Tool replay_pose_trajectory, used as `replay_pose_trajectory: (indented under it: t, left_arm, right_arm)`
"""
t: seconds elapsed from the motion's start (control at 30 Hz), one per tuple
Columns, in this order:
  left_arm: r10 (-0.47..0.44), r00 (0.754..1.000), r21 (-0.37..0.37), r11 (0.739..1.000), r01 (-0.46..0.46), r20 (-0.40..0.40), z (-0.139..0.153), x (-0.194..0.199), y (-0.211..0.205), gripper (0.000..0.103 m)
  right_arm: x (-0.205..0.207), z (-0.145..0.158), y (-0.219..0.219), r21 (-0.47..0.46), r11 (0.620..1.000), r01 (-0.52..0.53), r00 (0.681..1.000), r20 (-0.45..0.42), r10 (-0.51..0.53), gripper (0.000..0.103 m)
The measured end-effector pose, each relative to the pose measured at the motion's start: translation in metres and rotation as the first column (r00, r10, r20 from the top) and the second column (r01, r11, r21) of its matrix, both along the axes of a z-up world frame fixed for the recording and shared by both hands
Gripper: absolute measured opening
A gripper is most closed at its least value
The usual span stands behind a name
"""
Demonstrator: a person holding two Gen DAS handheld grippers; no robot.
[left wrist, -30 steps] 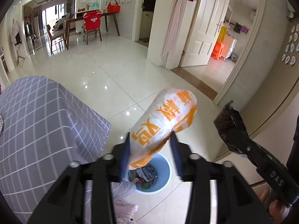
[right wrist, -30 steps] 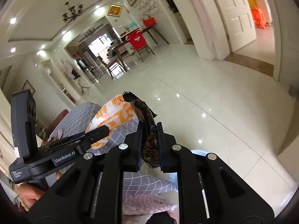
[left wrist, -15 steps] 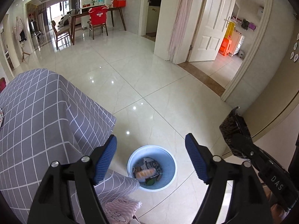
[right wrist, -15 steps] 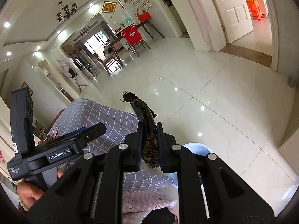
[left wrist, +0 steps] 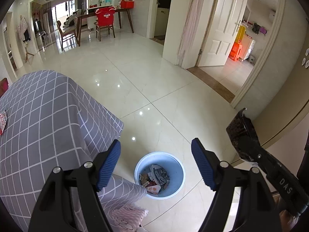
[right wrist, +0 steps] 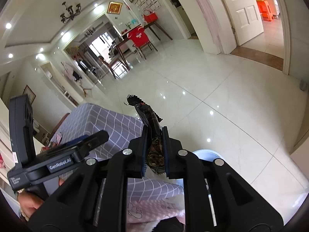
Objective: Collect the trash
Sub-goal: 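Carry both bags over the blue bin and open both tools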
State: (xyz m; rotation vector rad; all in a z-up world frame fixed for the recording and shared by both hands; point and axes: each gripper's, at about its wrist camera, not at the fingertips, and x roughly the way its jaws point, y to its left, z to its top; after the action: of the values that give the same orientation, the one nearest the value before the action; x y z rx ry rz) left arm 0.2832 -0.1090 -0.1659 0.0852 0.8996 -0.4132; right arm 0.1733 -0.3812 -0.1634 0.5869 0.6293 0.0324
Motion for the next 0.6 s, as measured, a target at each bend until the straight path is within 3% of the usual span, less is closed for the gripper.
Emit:
replay_pose_trajectory:
  t: [0.07,0.13,0.6]
  left_arm:
    - [0.007,1.000,-0.003,1.000,-0.007,0.006,0.003,0.000,0.004,0.074]
    - [0.011,1.000,-0.005,1.000,-0.011,0.009,0.005,0.001,0.005,0.074]
    - [0.029,0.999,-0.021,0.999,-0.029,0.034,0.024,-0.002,0.026,0.074]
  right_arm:
    - [0.003,0.000,-0.001,0.004,1.000,0.021,1.000,0.010,-0.021,0.021]
    - [0.006,-0.002,-0.006,0.021,0.999,0.050,0.999,0.008,-0.050,0.073]
    - [0.005,0.013,0.009,-0.002,0.999,0.046,0.999,0.018,-0.046,0.073]
